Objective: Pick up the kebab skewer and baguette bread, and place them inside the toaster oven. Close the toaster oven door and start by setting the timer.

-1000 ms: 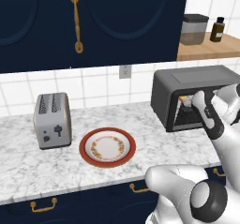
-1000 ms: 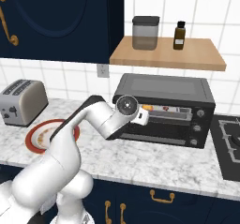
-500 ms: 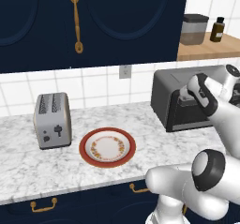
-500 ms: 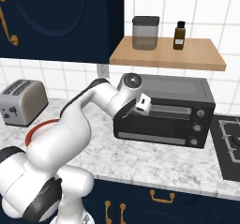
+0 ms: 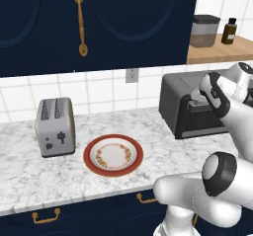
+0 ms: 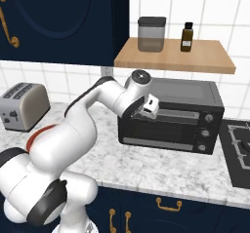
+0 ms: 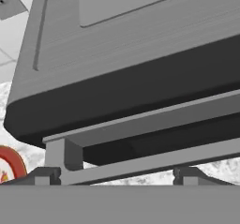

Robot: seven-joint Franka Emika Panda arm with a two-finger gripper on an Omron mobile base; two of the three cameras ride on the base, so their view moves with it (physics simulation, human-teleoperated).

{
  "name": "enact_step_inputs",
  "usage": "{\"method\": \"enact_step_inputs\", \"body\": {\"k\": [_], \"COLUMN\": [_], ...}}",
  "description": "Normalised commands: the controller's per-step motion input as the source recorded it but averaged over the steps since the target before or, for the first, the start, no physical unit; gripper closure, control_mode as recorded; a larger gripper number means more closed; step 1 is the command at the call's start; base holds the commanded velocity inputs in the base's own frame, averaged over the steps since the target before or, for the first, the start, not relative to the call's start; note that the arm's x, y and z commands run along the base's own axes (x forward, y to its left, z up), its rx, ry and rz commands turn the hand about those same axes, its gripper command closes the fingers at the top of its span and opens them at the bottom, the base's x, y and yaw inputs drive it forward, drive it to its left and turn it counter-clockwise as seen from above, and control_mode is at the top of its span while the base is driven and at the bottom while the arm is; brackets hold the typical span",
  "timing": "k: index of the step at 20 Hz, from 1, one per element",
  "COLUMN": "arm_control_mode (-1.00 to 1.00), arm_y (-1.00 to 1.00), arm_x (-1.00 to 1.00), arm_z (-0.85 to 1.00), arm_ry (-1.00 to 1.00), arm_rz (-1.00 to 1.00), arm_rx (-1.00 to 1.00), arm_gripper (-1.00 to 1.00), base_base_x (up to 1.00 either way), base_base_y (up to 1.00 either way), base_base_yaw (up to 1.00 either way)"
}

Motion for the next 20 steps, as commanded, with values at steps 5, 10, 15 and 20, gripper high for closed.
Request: {"method": "enact_step_inputs", "body": {"k": [5,10,15,20], "arm_control_mode": [-1.00,-1.00,-1.00,-1.00], "arm_y": [0.00,-0.43,-0.52,-0.24], "arm_x": [-0.01,-0.42,-0.55,-0.45], "arm_z": [0.45,0.08,0.02,0.00], "arm_ry": [0.00,0.00,0.01,0.01], "arm_rz": [0.00,0.00,0.01,0.04], "arm_rx": [-0.09,-0.08,-0.09,-0.16], "arm_gripper": [-1.00,-1.00,-1.00,-1.00], "base_base_x": [0.00,0.00,0.00,0.00], "base_base_y": [0.00,0.00,0.00,0.00], "base_base_yaw": [0.00,0.00,0.00,0.00]}}
